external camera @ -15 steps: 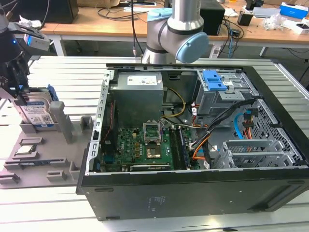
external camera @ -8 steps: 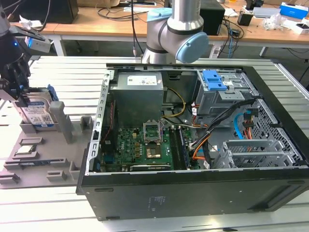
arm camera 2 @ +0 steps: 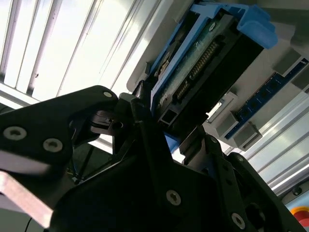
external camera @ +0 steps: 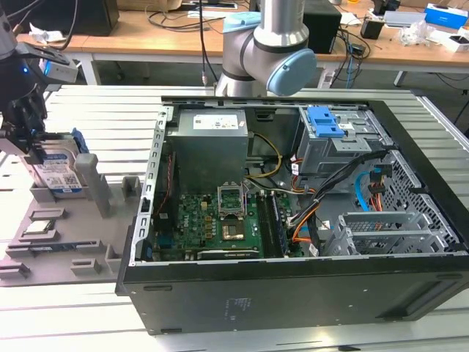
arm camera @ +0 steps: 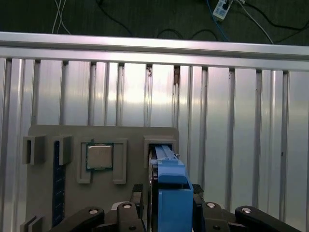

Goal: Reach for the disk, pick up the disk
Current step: 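Pick up the disk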

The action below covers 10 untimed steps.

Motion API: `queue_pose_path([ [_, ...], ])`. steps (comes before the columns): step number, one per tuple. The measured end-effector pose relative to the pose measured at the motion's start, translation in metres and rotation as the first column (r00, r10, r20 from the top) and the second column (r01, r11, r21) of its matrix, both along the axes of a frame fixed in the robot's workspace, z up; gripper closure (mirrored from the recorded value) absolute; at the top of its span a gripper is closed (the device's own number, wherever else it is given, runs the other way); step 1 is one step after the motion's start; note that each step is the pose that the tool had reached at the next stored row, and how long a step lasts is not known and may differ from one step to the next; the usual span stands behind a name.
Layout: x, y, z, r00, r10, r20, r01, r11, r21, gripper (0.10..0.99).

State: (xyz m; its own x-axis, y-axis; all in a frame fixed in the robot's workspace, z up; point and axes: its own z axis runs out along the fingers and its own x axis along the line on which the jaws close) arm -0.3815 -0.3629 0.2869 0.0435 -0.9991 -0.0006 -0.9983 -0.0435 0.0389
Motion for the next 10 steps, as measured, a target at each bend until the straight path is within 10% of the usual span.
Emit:
queue_pose_path([
  [10,0.0,0.0,-0.0026,1.0,0.001,0.0,-0.001,1.0,0.0,0.686],
])
